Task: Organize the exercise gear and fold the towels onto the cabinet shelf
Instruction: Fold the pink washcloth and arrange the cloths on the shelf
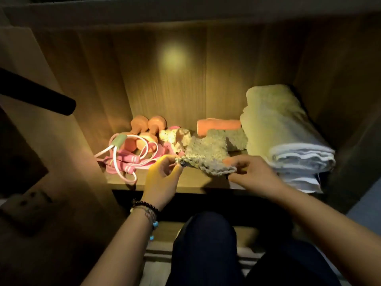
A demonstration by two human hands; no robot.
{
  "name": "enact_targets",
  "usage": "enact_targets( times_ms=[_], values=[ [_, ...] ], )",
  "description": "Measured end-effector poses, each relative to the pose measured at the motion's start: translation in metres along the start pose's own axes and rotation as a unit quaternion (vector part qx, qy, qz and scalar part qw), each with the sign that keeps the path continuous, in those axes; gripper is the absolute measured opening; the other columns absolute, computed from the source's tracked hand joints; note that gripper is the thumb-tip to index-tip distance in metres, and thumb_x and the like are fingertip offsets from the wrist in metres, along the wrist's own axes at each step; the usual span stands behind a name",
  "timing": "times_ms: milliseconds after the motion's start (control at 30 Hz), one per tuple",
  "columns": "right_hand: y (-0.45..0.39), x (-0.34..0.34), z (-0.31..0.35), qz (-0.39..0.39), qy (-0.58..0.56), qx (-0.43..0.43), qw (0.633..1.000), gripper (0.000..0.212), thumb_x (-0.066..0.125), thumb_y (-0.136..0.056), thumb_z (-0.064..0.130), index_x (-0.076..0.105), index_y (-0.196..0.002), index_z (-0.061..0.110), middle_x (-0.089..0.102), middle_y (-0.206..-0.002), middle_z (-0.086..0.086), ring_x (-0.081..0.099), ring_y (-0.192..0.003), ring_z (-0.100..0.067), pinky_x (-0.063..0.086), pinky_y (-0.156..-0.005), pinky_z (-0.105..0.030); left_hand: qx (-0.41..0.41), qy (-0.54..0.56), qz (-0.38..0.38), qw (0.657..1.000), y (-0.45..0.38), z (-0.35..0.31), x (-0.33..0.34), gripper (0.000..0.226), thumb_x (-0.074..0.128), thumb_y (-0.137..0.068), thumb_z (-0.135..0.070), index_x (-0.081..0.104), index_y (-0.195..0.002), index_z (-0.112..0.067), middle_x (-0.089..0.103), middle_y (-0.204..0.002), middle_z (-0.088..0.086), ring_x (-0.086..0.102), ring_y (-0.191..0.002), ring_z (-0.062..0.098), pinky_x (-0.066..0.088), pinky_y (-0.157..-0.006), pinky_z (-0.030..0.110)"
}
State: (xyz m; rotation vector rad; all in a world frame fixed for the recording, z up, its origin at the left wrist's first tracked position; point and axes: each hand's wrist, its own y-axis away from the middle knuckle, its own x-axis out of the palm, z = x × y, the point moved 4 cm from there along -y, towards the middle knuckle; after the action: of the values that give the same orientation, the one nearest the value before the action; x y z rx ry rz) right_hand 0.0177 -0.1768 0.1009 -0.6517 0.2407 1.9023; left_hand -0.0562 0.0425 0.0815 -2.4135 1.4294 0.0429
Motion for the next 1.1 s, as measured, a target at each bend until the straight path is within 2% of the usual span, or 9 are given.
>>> enact_targets(
  times_ms=[167,267,433,567,667,800,867,967,1100],
  values=[
    [0.049,0.048,-0.061,0.040,-0.041,0.071,0.996,0.022,0.073,-0.079,0.006,0.073,-0.100,0.013,0.071,-0.104,0.001,0.067,-0.097,-0.012,0.052,-0.093,-0.032,-0.066,-0.023,0.013,0.997,0.064,0.052,0.005,0.018,0.064,-0.087,-0.002,0.068,-0.083,-0.019,0.071,-0.081,-0.004,0.064,-0.077,0.007,0.051,-0.072,0.021],
    [0.071,0.059,-0.076,0.027,-0.084,0.074,0.993,0.015,0.073,-0.080,0.002,0.071,-0.091,0.012,0.069,-0.110,0.001,0.065,-0.102,-0.012,0.050,-0.095,-0.029,-0.081,-0.018,0.027,0.996,0.090,0.063,0.001,0.018,0.063,-0.088,0.000,0.071,-0.092,-0.017,0.072,-0.091,-0.007,0.065,-0.084,-0.001,0.050,-0.072,0.012],
    [0.098,0.065,-0.091,-0.001,-0.117,0.060,0.991,0.012,0.072,-0.078,-0.005,0.060,-0.083,-0.007,0.067,-0.113,0.005,0.064,-0.106,-0.007,0.050,-0.090,-0.024,-0.086,-0.017,0.054,0.995,0.115,0.071,-0.004,0.022,0.065,-0.087,0.001,0.073,-0.098,-0.016,0.071,-0.104,-0.011,0.065,-0.100,-0.002,0.051,-0.080,0.012],
    [0.106,0.064,-0.093,-0.015,-0.118,0.045,0.992,0.009,0.073,-0.079,0.002,0.066,-0.074,0.002,0.070,-0.108,0.011,0.063,-0.101,0.004,0.047,-0.085,-0.011,-0.086,-0.020,0.047,0.995,0.118,0.073,-0.002,0.018,0.067,-0.086,-0.003,0.074,-0.095,-0.017,0.073,-0.103,-0.010,0.066,-0.101,0.000,0.052,-0.085,0.019],
    [0.108,0.062,-0.096,-0.032,-0.144,0.064,0.987,0.017,0.069,-0.084,0.008,0.068,-0.068,0.007,0.074,-0.098,0.009,0.066,-0.093,0.000,0.047,-0.079,-0.010,-0.084,-0.019,0.040,0.996,0.120,0.070,0.003,0.008,0.068,-0.086,-0.012,0.075,-0.083,-0.016,0.074,-0.093,-0.012,0.066,-0.091,-0.001,0.050,-0.079,0.014],
    [0.110,0.063,-0.096,-0.077,-0.157,0.106,0.979,0.018,0.071,-0.081,0.012,0.069,-0.064,0.017,0.072,-0.079,0.006,0.063,-0.073,-0.004,0.046,-0.065,-0.011,-0.098,-0.035,0.010,0.995,0.124,0.071,0.010,0.022,0.070,-0.085,-0.018,0.064,-0.064,-0.015,0.067,-0.070,-0.011,0.059,-0.067,-0.002,0.044,-0.062,0.009],
    [0.111,0.066,-0.095,-0.100,-0.135,0.122,0.978,0.017,0.072,-0.078,0.012,0.067,-0.062,0.012,0.071,-0.075,0.003,0.064,-0.072,-0.007,0.047,-0.066,-0.018,-0.112,-0.057,-0.008,0.992,0.125,0.074,0.012,0.026,0.071,-0.082,-0.018,0.058,-0.060,-0.011,0.060,-0.062,-0.009,0.052,-0.059,0.000,0.041,-0.055,0.010],
    [0.113,0.074,-0.094,-0.126,-0.107,0.127,0.978,0.020,0.073,-0.075,0.014,0.062,-0.062,0.004,0.065,-0.066,-0.006,0.057,-0.062,-0.015,0.046,-0.063,-0.031,-0.123,-0.083,-0.015,0.989,0.126,0.078,0.013,0.024,0.072,-0.078,-0.016,0.058,-0.061,-0.006,0.059,-0.061,-0.001,0.050,-0.057,0.003,0.041,-0.055,0.016],
    [0.120,0.081,-0.089,-0.156,-0.072,0.092,0.981,0.014,0.072,-0.075,0.012,0.062,-0.068,0.018,0.058,-0.066,0.008,0.052,-0.059,-0.001,0.041,-0.058,-0.017,-0.105,-0.115,-0.013,0.988,0.129,0.072,0.015,0.018,0.074,-0.075,-0.016,0.058,-0.066,-0.019,0.062,-0.069,-0.011,0.056,-0.066,0.001,0.045,-0.063,0.019]
  ],
)
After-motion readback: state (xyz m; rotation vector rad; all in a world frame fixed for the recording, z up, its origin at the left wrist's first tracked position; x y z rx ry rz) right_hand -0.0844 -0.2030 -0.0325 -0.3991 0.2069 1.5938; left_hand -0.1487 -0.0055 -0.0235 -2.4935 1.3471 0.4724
